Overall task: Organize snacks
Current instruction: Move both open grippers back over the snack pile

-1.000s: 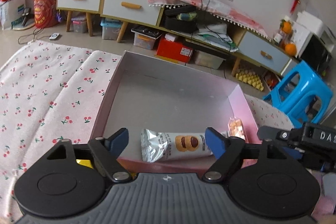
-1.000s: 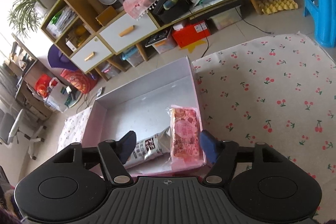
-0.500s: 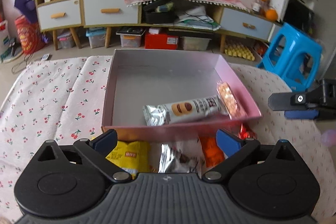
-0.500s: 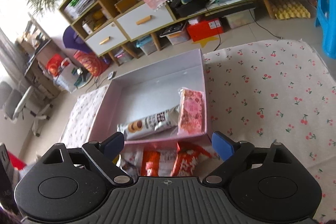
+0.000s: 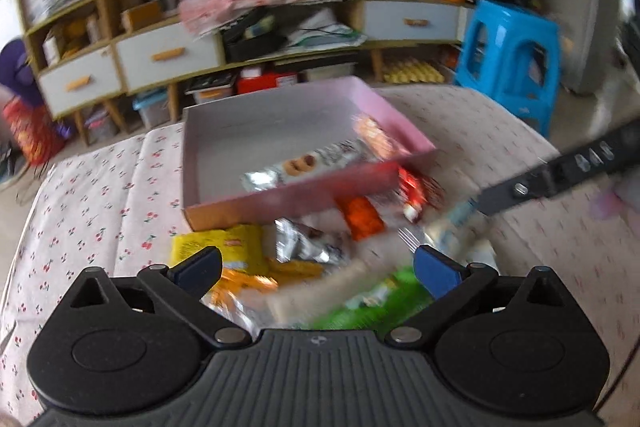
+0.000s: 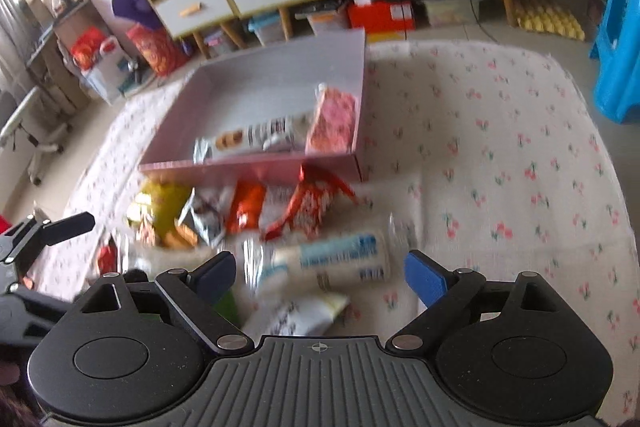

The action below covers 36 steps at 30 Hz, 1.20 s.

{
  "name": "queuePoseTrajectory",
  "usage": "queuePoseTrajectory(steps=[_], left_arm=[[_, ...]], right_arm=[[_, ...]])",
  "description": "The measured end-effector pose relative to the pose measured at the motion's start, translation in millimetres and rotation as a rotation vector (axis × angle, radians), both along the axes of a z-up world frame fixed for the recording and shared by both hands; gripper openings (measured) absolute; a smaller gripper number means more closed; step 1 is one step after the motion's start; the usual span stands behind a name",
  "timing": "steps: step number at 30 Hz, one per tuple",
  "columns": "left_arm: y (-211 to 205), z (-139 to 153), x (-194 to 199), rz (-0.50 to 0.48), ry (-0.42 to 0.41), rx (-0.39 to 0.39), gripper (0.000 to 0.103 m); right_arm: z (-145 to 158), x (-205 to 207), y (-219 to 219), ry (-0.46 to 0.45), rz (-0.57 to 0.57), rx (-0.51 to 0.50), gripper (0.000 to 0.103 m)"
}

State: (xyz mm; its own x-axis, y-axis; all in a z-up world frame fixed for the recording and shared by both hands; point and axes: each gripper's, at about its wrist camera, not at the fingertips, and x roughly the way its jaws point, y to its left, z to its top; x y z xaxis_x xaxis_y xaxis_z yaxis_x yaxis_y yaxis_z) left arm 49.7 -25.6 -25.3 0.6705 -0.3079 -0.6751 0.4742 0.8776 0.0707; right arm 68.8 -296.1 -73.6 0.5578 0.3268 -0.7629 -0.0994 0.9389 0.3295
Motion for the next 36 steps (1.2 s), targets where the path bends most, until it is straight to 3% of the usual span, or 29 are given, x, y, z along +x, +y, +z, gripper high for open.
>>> queuePoseTrajectory(steps=[6, 11, 15, 20, 23, 28, 32, 36], left_arm=[[-15.1, -13.5, -27.5, -0.140, -0.007, 0.073, 0.101], [-17.2, -25.5, -39.6, -0.192, -0.013, 0.043, 0.100], [-24.4, -32.9, -39.9, -0.250, -0.068, 0.157, 0.096], [-28.1, -34.4, -42.2, -0.299, -0.081, 0.170, 0.093], [-31.1, -41.6, -39.7, -0.305, -0.042, 0.193, 0.082], [-28.6, -40.6, -52.2, -0.305, -0.018, 0.204, 0.082], [-22.6, -38.7, -62.7, -0.258, 0.013, 0.163, 0.081], [-16.9, -44.6, -68.4, -0.121, 0.062, 0.062, 0.081]], right_arm=[[-1.9, -20.5, 5.1, 0.023, 0.089, -0.015, 0.093], [-4.1, -38.4, 10.5, -0.004, 0.212, -0.062, 0.093], [-11.2, -48.9, 13.0, -0.020, 0.301, -0.105, 0.093], [-22.4, -60.8, 25.6, -0.045, 0.447, -0.182, 0.093], [-30.9, -63.5, 32.3, -0.067, 0.497, -0.234, 0.093], [-41.8, -59.5, 33.6, -0.054, 0.519, -0.245, 0.093], [-46.5, -61.2, 34.7, -0.061, 0.534, -0.239, 0.093], [-49.3, -66.8, 34.5, -0.072, 0.564, -0.238, 0.093]])
